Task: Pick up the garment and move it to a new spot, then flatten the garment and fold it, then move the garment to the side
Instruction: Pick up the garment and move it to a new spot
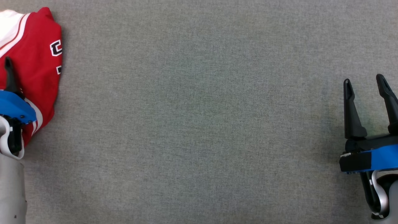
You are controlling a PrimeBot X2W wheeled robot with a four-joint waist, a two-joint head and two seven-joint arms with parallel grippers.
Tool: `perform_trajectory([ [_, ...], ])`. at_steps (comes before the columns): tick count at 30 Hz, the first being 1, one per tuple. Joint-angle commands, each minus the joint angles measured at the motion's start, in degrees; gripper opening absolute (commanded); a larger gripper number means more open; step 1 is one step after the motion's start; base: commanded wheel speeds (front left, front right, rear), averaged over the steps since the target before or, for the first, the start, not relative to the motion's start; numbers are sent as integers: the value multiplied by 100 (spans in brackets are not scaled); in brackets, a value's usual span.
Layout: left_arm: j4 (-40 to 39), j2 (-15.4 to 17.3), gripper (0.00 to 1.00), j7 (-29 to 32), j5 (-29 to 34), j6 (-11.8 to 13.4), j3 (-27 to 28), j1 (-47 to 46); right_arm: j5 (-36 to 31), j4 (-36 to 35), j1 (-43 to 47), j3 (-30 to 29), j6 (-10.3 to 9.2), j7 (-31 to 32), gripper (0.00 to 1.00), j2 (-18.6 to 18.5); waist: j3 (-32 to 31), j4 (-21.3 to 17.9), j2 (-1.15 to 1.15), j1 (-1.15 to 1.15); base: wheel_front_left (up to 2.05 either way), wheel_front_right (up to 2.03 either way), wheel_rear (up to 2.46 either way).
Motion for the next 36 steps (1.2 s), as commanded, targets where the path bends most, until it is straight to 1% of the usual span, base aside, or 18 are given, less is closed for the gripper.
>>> perform_trajectory([
  [1,129,33,100,66,-29,-24,-34,-118,-22,-46,-70,-14,1,12,100,-34,18,-11,0,-1,0,0,0],
  [5,740,-4,100,441,-132,-89,-185,-287,2,-58,-75,-34,1,14,100,-52,41,-45,0,-1,0,0,0],
  [12,1563,-28,100,1152,-362,-145,-385,-437,-2,-40,-114,12,1,31,100,-33,-15,-105,0,-1,0,0,0],
  [13,1626,-20,85,1195,-401,-153,-398,-464,-3,-40,-126,22,1,27,100,-25,-21,-119,0,-1,0,0,0],
  [14,1681,-10,44,1201,-428,-158,-416,-479,-1,-34,-134,28,1,11,100,-11,-41,-138,0,-1,0,0,0],
  [15,1715,1,17,1197,-454,-163,-439,-489,-1,-30,-131,31,1,6,100,0,-58,-154,0,-1,0,0,0],
  [16,1748,19,0,1150,-480,-166,-461,-506,1,-13,-136,25,1,-3,100,12,-80,-175,0,-1,0,0,0],
  [21,1773,95,0,818,-548,-175,-524,-622,78,149,-128,5,1,-95,100,61,-283,-309,0,-1,0,0,0],
  [25,1601,303,0,290,-461,-176,-616,-776,133,330,-102,43,1,-208,100,155,-527,-429,0,-1,0,0,0],
  [31,1250,475,0,-424,-254,-172,-857,-986,223,651,-17,96,1,-403,100,274,-976,-656,0,-1,0,0,0],
  [36,685,426,0,-746,-57,-136,-1087,-1237,298,888,54,86,1,-543,100,348,-1260,-844,0,-1,0,0,0],
])
